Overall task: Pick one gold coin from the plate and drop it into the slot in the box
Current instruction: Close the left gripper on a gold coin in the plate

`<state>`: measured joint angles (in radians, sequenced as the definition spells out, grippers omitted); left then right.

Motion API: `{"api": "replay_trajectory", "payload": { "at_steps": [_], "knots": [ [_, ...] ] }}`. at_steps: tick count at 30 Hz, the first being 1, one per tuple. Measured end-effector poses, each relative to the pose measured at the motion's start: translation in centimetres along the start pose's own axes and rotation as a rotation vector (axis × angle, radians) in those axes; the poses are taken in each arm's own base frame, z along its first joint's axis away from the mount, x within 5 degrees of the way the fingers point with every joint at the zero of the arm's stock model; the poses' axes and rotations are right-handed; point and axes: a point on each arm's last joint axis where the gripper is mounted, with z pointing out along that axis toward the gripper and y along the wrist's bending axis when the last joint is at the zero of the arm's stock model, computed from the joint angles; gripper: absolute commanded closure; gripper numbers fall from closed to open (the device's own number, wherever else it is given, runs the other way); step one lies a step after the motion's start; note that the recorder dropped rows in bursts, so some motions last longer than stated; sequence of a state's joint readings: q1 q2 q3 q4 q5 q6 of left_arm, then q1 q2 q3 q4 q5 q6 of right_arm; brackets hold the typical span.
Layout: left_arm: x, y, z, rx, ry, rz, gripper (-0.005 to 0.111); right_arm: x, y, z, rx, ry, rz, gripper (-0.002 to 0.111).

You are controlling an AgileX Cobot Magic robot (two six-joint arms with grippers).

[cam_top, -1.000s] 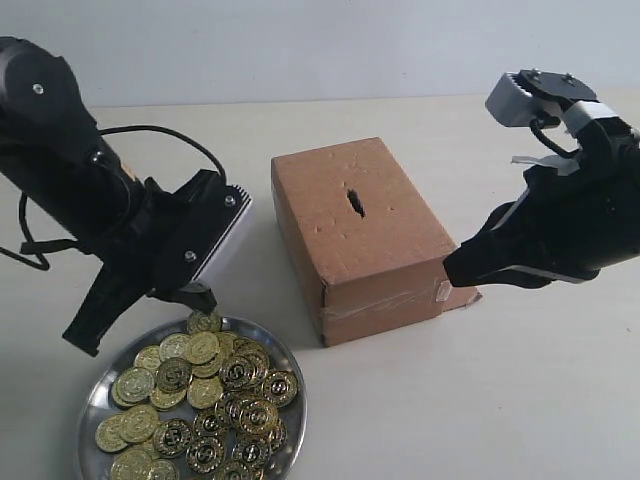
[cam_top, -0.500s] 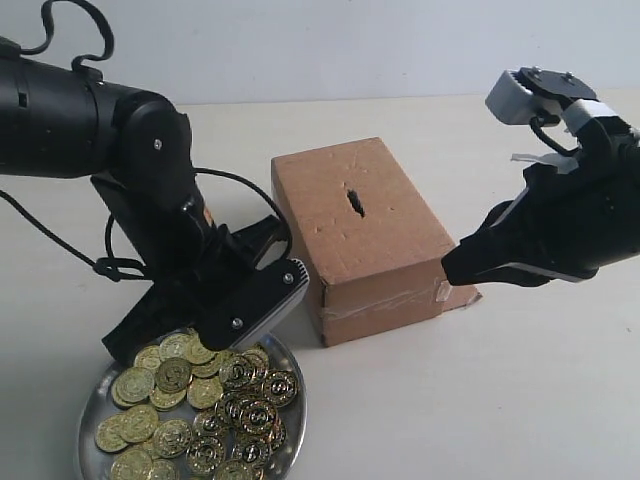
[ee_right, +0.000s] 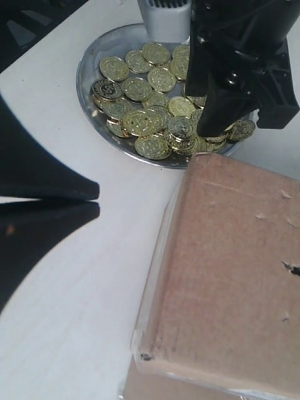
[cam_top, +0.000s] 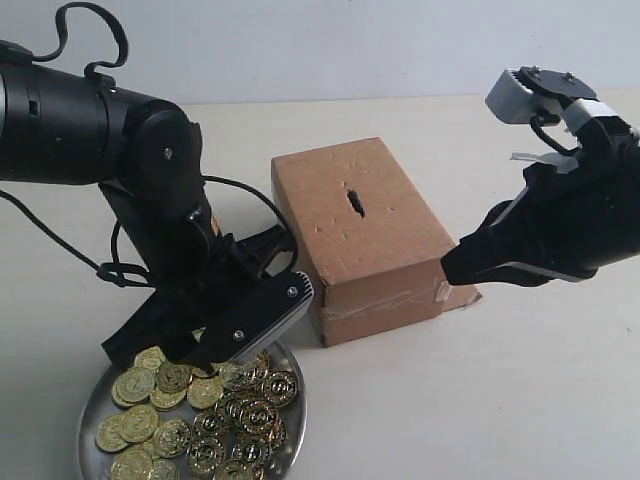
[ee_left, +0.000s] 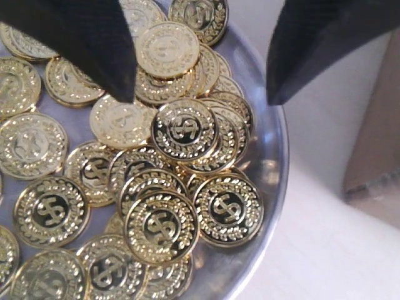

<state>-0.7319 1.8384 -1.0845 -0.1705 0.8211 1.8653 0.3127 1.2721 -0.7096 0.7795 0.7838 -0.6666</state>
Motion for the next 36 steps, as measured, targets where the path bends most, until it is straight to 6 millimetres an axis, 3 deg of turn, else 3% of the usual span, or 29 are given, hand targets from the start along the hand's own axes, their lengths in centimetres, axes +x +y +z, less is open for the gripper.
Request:
{"api": "replay_trajectory", "payload": {
  "at_steps": [4,12,19,36],
  "knots": [
    [0.0,-0.1,0.0,0.007,-0.002,0.016,0.049,0.0,0.0,0.0,0.000,0.000,0.000,0.108],
    [-0.3,0.0,0.1,0.007,-0.017,0.035,0.049,0.0,0.0,0.0,0.000,0.000,-0.002,0.108],
    [-0.6,-1.4,2.0,0.033,0.007,0.087,0.049,0.0,0.0,0.0,0.000,0.000,-0.002,0.108],
    [-0.2,-1.0,3.3,-0.003,0.041,0.106,0.050,0.0,0.0,0.0,-0.002,0.001,0.000,0.108]
  ]
}}
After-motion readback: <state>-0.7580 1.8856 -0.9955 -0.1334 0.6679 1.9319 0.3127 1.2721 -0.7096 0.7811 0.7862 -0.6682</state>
